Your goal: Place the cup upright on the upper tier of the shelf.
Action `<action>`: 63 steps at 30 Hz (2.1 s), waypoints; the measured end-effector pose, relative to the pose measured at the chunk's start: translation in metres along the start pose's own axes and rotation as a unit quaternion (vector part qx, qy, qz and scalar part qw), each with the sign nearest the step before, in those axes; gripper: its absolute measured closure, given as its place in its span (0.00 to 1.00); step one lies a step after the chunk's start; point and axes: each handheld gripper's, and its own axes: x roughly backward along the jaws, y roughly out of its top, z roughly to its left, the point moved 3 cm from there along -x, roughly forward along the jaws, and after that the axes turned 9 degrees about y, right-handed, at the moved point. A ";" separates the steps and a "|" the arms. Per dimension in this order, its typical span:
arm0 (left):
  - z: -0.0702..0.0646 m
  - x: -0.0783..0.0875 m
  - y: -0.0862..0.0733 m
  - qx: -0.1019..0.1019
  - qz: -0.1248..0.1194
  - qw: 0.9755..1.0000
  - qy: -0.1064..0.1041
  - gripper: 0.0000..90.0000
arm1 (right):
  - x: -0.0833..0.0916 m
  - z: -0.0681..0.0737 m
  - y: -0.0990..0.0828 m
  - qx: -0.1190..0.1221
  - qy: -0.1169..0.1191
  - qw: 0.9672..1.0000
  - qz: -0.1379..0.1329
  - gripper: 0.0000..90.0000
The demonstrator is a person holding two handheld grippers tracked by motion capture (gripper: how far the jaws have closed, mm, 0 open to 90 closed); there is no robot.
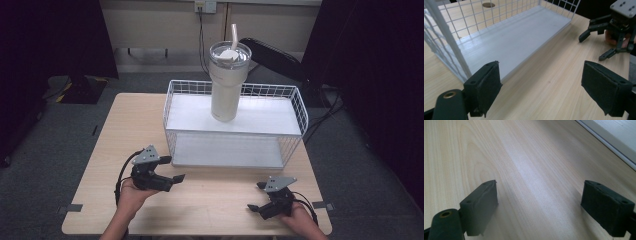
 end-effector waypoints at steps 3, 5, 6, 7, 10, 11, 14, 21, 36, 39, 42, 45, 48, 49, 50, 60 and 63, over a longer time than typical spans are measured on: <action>0.002 0.001 -0.006 0.004 0.004 1.000 -0.001 0.17 | 0.000 0.000 0.000 0.000 0.000 1.000 0.000 0.15; 0.004 0.002 -0.009 0.009 0.004 1.000 -0.001 0.17 | 0.000 0.000 0.000 0.000 0.000 1.000 0.000 0.15; 0.005 0.002 -0.011 0.008 0.004 1.000 0.002 0.17 | 0.000 0.000 0.000 0.000 0.000 1.000 0.000 0.15; 0.006 0.003 -0.014 0.009 0.005 1.000 0.004 0.17 | 0.000 0.000 0.000 0.000 0.000 1.000 0.000 0.15; 0.009 0.005 -0.021 0.017 0.008 1.000 0.008 0.17 | 0.000 0.000 0.000 0.000 0.000 1.000 0.000 0.15; 0.010 0.005 -0.022 0.016 0.009 1.000 0.010 0.17 | 0.000 0.000 0.000 0.000 0.000 1.000 0.000 0.15; 0.013 0.008 -0.027 0.021 0.007 1.000 0.013 0.17 | 0.000 0.000 0.000 0.000 0.000 1.000 0.000 0.15; 0.019 0.013 -0.036 0.028 0.013 0.999 0.023 0.17 | 0.000 0.000 0.000 0.000 0.000 1.000 0.000 0.15; 0.038 0.032 -0.057 0.052 0.013 0.998 0.045 0.17 | 0.000 0.000 0.000 0.000 0.000 1.000 0.000 0.15; 0.041 0.035 -0.061 0.053 0.015 0.997 0.048 0.17 | 0.000 0.000 0.000 0.000 0.000 1.000 0.000 0.15; 0.044 0.037 -0.065 0.053 0.019 0.997 0.052 0.17 | 0.000 0.000 0.000 0.000 0.000 1.000 0.000 0.15; 0.048 0.041 -0.072 0.061 0.020 0.996 0.058 0.17 | 0.000 0.000 0.000 0.000 0.000 1.000 0.000 0.15; 0.050 0.043 -0.075 0.066 0.019 0.996 0.060 0.17 | 0.000 0.000 0.000 0.000 0.000 1.000 0.000 0.15; 0.052 0.044 -0.077 0.064 0.021 0.996 0.062 0.17 | 0.000 0.000 0.000 0.000 0.000 1.000 0.000 0.15; 0.054 0.046 -0.081 0.063 0.025 0.996 0.066 0.17 | 0.000 0.000 0.000 0.000 0.000 1.000 0.000 0.15; 0.063 0.052 -0.097 0.064 0.046 0.992 0.094 0.18 | 0.000 0.000 0.000 0.000 0.000 1.000 0.000 0.15; 0.065 0.053 -0.099 0.065 0.049 0.992 0.100 0.18 | 0.000 0.000 0.000 0.000 0.000 1.000 0.000 0.15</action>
